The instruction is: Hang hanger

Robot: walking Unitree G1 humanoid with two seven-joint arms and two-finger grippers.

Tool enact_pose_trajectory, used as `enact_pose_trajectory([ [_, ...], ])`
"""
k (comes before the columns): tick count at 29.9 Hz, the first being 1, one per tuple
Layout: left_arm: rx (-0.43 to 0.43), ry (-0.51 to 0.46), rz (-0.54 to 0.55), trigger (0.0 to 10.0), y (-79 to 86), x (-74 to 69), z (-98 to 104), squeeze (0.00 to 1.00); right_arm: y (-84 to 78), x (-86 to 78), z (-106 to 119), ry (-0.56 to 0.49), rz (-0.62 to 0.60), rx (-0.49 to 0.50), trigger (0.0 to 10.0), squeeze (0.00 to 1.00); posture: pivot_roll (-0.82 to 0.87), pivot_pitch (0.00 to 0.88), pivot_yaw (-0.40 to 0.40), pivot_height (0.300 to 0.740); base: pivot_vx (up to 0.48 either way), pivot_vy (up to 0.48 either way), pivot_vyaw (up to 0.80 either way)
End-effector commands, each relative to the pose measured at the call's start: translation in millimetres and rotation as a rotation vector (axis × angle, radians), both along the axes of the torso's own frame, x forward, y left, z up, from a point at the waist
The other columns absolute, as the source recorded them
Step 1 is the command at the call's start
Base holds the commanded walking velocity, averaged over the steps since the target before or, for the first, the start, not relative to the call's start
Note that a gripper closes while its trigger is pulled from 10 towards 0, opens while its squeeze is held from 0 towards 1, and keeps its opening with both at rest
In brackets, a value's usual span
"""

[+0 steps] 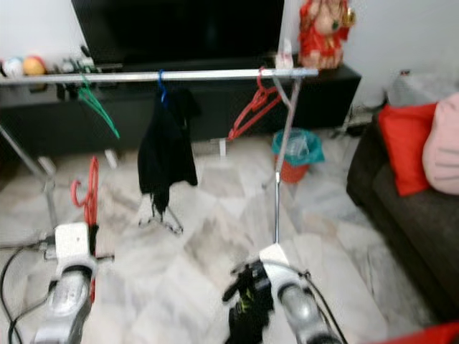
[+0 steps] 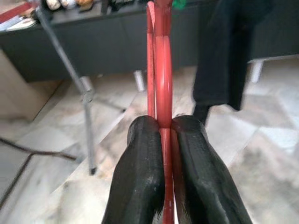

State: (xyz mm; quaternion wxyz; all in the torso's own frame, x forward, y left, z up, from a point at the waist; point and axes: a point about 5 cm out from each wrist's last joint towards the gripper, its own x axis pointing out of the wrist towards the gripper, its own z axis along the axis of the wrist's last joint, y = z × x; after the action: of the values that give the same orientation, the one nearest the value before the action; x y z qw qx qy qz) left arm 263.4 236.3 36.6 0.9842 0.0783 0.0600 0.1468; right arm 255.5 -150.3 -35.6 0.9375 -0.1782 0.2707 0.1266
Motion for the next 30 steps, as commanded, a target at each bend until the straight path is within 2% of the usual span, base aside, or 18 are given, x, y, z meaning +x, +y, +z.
enact_pose_trajectory([
  [1, -0.008, -0.023, -0.015, 10.0, -4.3, 4.4, 5.3, 0.00, -5.5, 4.3, 4.2, -0.025, -0.015, -0.004, 10.0, 0.00, -0.07, 0.000, 0.019, 0.736, 0.000, 0.326, 0.00],
  [14, -0.005, -0.025, -0.021, 10.0, -4.4, 4.0, 5.5, 0.00, -9.3, 2.1, 2.4, -0.016, -0.031, -0.009, 10.0, 0.00, -0.07, 0.000, 0.019, 0.736, 0.000, 0.309, 0.00],
  [30, 0.000, -0.029, -0.045, 10.0, -7.5, 4.4, 6.2, 0.00, -9.6, 1.8, 2.0, -0.013, -0.035, -0.011, 10.0, 0.00, -0.07, 0.000, 0.021, 0.736, 0.000, 0.030, 0.00],
])
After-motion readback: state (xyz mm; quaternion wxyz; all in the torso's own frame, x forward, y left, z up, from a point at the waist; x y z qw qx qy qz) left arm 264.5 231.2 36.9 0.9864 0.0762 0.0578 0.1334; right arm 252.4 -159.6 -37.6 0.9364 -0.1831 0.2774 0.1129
